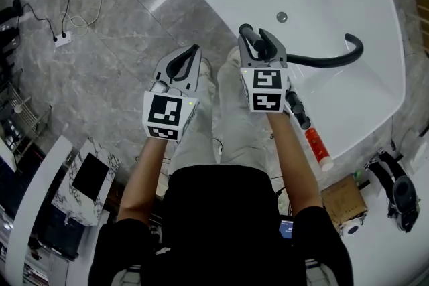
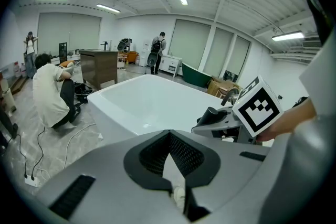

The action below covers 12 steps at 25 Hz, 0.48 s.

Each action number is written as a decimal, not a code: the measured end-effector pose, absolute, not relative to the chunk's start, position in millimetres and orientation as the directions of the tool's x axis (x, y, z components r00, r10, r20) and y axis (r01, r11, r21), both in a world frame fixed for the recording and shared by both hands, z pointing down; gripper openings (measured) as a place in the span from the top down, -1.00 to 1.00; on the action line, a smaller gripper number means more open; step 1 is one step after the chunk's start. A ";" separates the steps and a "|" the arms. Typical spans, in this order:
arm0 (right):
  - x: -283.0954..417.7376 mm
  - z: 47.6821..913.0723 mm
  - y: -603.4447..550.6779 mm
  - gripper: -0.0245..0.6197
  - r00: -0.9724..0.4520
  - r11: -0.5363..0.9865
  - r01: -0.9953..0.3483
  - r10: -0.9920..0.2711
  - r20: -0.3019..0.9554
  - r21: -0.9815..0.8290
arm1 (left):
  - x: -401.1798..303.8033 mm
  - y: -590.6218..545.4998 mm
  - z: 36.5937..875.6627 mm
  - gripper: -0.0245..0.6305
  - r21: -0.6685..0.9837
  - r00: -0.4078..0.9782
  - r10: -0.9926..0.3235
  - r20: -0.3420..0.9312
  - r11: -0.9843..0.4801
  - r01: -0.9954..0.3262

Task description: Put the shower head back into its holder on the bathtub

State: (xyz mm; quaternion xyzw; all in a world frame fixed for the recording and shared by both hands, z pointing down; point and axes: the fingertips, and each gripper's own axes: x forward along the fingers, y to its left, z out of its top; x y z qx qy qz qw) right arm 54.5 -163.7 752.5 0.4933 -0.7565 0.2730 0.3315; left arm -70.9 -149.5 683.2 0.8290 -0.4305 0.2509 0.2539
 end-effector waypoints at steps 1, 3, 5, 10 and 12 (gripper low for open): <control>54.1 748.4 -162.2 0.35 -0.297 0.368 -0.926 -0.566 0.769 -0.087 | -70.5 -149.3 678.4 0.88 0.200 0.507 -0.587 0.631 -0.508 -0.838; 54.1 741.5 -156.7 0.35 -0.302 0.366 -0.926 -0.566 0.767 -0.094 | -70.7 -148.1 668.2 0.88 0.194 0.514 -0.588 0.625 -0.521 -0.832; 55.3 734.2 -150.0 0.35 -0.309 0.357 -0.927 -0.560 0.769 -0.112 | -71.4 -146.8 658.1 0.88 0.198 0.521 -0.591 0.616 -0.524 -0.828; 63.7 706.1 -141.6 0.35 -0.308 0.312 -0.939 -0.575 0.758 -0.145 | -71.9 -145.7 628.8 0.88 0.187 0.526 -0.601 0.601 -0.534 -0.824; 66.5 694.1 -139.2 0.35 -0.309 0.292 -0.943 -0.581 0.753 -0.162 | -71.3 -145.1 616.1 0.88 0.179 0.533 -0.606 0.591 -0.546 -0.819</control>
